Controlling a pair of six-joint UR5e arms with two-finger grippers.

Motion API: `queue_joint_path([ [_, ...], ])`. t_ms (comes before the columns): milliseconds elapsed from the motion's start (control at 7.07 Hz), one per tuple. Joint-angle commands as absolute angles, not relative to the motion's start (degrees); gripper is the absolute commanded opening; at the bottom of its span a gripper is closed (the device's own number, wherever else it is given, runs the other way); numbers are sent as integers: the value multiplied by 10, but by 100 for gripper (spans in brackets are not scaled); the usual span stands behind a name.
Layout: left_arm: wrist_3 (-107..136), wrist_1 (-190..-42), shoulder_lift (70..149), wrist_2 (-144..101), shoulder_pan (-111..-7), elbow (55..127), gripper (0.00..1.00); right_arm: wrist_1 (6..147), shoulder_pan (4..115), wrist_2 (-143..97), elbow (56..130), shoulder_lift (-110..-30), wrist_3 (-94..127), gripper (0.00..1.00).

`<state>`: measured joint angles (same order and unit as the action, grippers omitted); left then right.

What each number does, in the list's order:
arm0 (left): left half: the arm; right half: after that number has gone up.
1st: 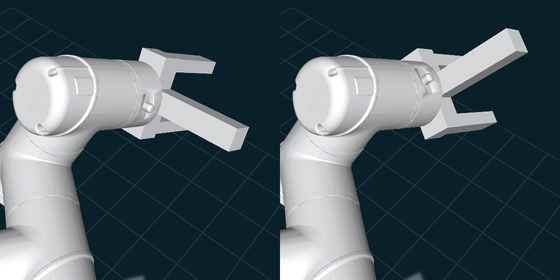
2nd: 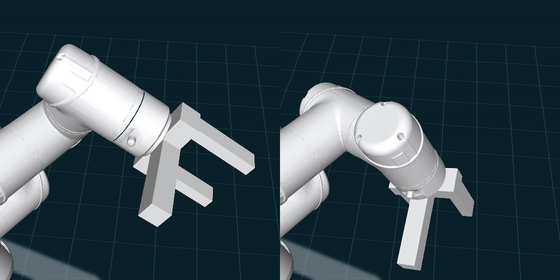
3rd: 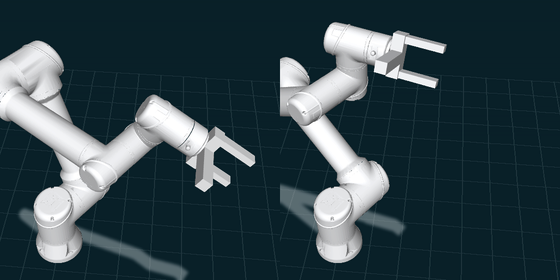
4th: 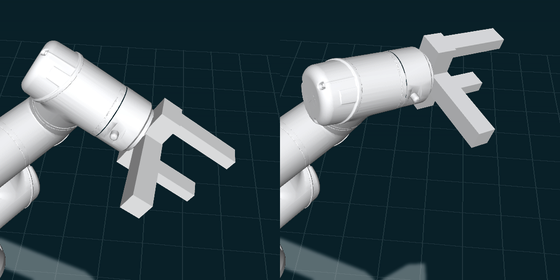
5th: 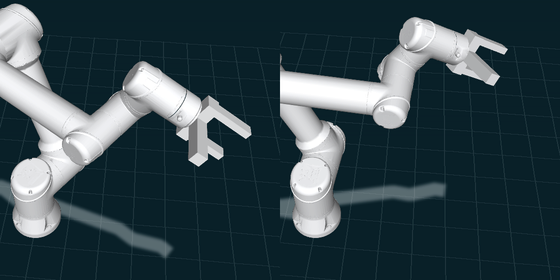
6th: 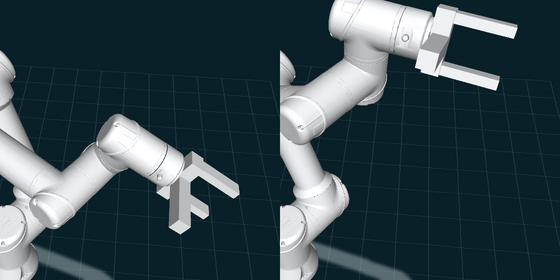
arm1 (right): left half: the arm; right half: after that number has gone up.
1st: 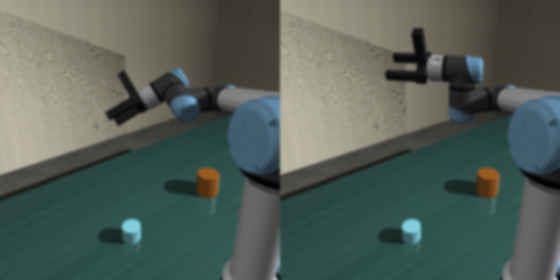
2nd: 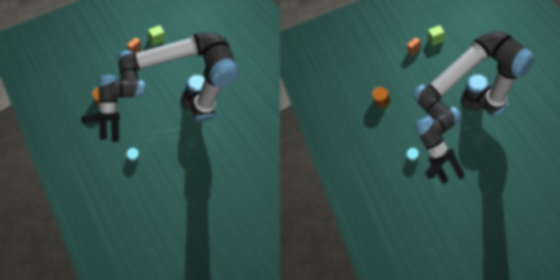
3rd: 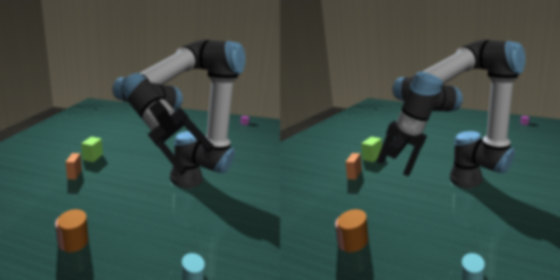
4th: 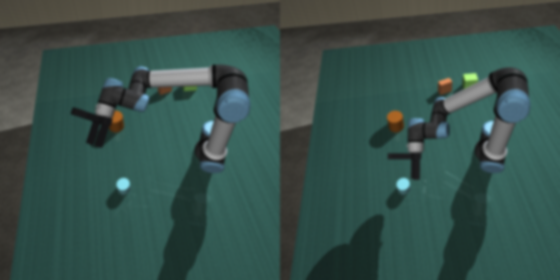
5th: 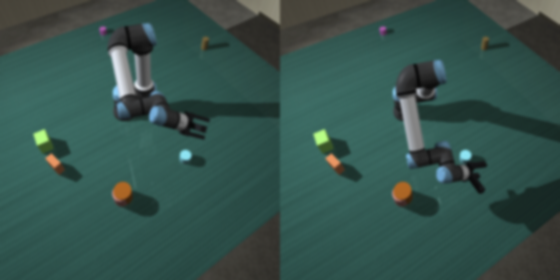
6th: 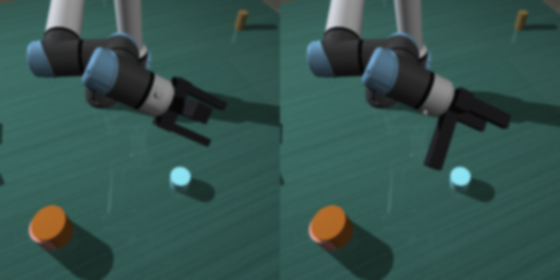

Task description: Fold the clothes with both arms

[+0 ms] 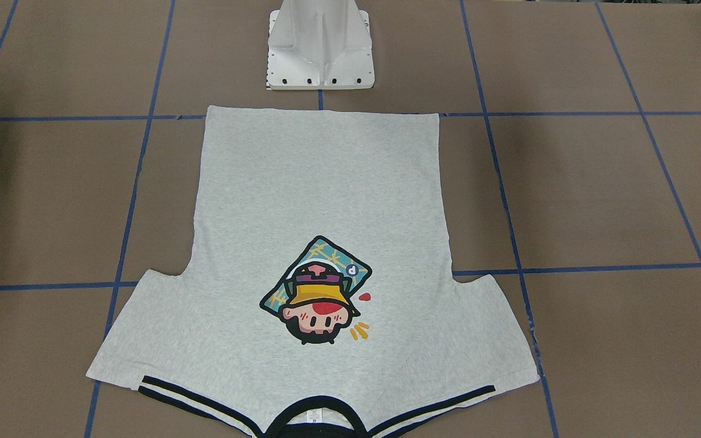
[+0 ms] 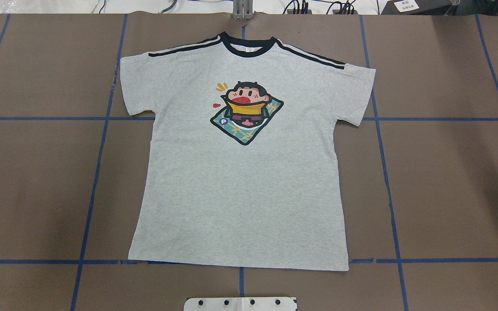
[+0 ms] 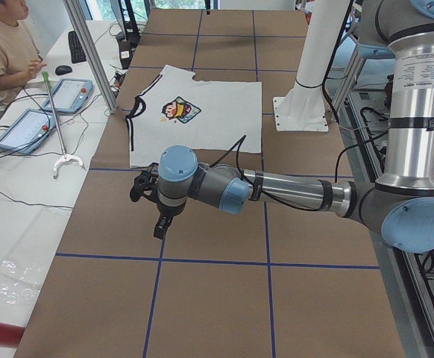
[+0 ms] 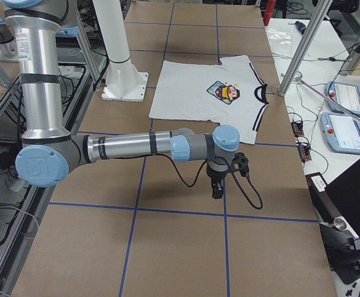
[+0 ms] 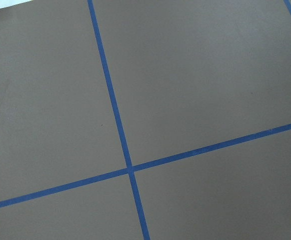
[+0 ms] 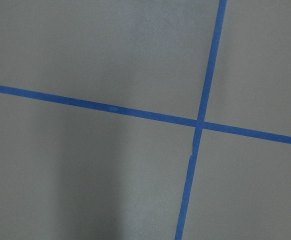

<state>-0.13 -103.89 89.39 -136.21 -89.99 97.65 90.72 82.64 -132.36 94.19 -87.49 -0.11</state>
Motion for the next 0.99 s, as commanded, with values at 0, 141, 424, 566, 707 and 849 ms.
queue_joint_path([
  [0,-1,-1038,896,-1367,-899,977,100,907,817,-1322,940,-875,2,100],
  [141,-1,-1039,894,-1375,-901,983,100,907,811,-1322,940,-875,3,100],
  [424,-2,-1043,886,-1371,-901,984,100,906,806,-1322,940,-875,4,100],
  [566,-3,-1047,883,-1383,-903,984,100,892,802,-1321,940,-875,5,100],
  [707,-3,-1047,883,-1383,-903,984,100,853,769,-1318,922,-872,4,100],
  [849,-2,-1046,885,-1383,-902,986,100,779,770,-1321,920,-895,8,100],
])
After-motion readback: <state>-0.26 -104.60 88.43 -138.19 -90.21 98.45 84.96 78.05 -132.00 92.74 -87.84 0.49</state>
